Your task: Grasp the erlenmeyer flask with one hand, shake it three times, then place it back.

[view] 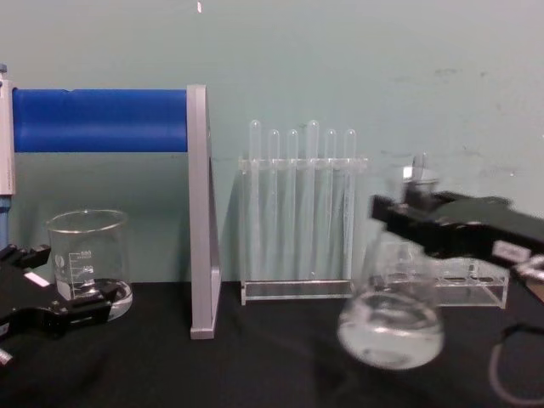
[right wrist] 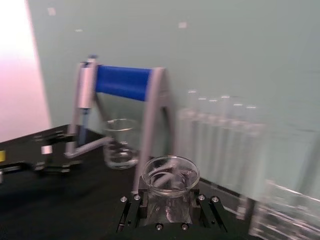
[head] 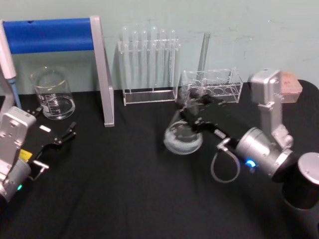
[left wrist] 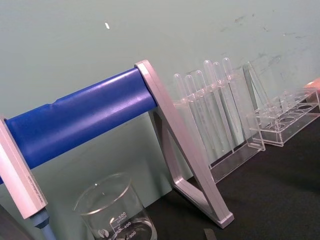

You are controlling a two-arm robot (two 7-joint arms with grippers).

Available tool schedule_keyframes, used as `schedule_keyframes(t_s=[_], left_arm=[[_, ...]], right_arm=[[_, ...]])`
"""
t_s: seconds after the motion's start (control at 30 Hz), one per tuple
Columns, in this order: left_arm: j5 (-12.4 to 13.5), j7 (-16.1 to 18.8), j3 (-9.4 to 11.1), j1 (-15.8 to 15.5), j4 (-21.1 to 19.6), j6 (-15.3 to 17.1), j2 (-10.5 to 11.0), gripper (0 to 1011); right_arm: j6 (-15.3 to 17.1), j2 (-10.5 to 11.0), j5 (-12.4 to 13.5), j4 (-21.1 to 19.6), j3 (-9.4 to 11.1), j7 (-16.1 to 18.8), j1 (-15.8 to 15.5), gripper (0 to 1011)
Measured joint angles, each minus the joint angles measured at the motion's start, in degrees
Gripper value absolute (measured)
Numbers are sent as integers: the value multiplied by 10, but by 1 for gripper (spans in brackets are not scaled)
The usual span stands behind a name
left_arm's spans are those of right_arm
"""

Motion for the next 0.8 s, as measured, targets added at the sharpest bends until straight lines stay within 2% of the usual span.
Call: schedule_keyframes(t_s=[0.13, 0.27, 0.47, 0.8], left_arm=[[0, 0, 0, 0, 0, 0, 0, 1001], [0, 0, 0, 0, 0, 0, 0, 1001], [0, 0, 0, 0, 0, 0, 0, 1001], [0, 0, 0, 0, 0, 0, 0, 1001]], right_arm=[[3, -2, 2, -6, -29, 21, 5, 453], [3, -2, 4, -11, -46, 33, 6, 453], [3, 0, 8, -21, -81, 54, 10, 453], [4, 8, 13, -34, -117, 75, 13, 453]])
